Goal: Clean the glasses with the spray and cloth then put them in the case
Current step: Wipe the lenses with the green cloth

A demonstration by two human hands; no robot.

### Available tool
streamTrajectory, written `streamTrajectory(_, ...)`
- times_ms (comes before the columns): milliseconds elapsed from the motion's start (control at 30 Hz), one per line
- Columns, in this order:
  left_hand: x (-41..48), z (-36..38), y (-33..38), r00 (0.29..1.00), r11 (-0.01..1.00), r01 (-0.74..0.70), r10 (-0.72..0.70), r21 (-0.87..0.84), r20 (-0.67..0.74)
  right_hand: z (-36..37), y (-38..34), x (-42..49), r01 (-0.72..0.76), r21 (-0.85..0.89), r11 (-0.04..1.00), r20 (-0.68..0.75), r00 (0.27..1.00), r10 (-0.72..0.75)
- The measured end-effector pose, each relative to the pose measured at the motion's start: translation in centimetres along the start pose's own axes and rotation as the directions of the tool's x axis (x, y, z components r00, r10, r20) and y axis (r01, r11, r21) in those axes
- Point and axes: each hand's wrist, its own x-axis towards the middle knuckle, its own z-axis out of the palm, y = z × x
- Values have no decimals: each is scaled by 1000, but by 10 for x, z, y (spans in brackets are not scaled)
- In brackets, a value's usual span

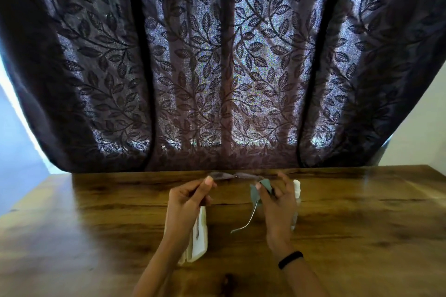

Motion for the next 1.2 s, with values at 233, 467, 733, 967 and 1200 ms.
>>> streamTrajectory(233,3,1,2,994,983,77,-88,-166,-62,-4,12,-10,-57,-52,997,98,993,62)
streamTrajectory(467,2,3,10,984,936,95,-139,-338,-108,-5,32,-26,-190,-85,978,115,973,199)
streamTrajectory(733,4,1,13,963,894,124,-214,-432,-166,-4,35,-31,-186,-269,945,147,962,231)
streamTrajectory(967,8,-4,14,954,909,105,-207,-404,-216,-30,28,-25,2,-677,736,212,958,193)
streamTrajectory(1200,5,-2,12,959,913,146,-225,-382,-171,-49,11,-24,172,-805,567,355,906,230)
